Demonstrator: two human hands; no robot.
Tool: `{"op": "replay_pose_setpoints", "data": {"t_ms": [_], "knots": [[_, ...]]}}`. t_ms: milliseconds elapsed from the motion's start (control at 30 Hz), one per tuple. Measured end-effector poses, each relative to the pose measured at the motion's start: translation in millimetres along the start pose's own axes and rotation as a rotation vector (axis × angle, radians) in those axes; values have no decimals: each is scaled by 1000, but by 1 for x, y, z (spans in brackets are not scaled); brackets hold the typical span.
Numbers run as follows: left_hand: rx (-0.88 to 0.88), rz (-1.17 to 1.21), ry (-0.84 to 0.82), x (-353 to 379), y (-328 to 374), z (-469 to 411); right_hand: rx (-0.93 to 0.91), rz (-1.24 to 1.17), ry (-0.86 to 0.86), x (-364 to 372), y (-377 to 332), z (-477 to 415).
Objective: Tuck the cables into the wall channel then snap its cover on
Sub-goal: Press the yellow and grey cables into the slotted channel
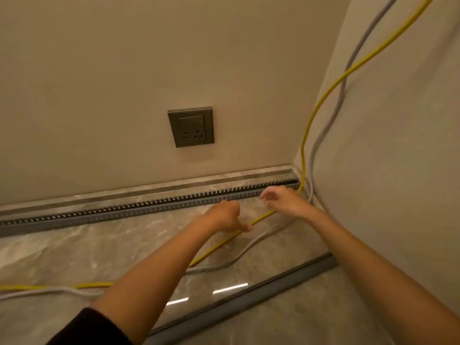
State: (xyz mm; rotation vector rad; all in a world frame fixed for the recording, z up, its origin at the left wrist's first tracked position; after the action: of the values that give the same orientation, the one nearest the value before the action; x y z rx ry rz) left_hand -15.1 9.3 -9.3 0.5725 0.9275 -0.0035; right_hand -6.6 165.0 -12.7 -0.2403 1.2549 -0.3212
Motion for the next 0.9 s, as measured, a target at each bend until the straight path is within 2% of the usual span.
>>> {"op": "replay_pose_setpoints", "data": {"t_ms": [33, 167, 300, 400, 533, 633, 700, 767, 900], "knots": [[-13, -33, -46, 5, 1, 0, -6, 43, -44, 5, 3, 1], [38, -114, -58, 28, -3, -7, -83, 146, -112, 19, 12, -1], [67, -124, -109, 37, 0, -14, -114, 380, -156, 18, 17, -5], [89, -82, -87, 30, 0, -15, -144, 412, -205, 12, 19, -4], [56, 162, -90, 16, -10, -20, -176, 542, -180, 2, 24, -5], [42, 490, -101, 11, -22, -24, -187, 740, -66, 0, 22, -6], [24, 704, -106, 9, -26, -24, -211, 781, -43, 1, 18, -10], [58, 748, -62, 4, -25, -25, -208, 640, -82, -2, 14, -15], [154, 721, 101, -16, -22, -27, -176, 106, -166, -21, 19, -26]]}}
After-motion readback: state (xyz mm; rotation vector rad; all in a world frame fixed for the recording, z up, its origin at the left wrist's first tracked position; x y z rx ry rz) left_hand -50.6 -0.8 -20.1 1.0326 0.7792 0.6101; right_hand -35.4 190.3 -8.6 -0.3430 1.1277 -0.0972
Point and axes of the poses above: each hand's wrist, its own z-axis away from the middle knuckle, its own x-axis out of the palm, y = z × x, the point moved 2 cm from there along -z, towards the middle knuckle, and after that the axes turned 12 degrees about z, right-handed, at the moved point
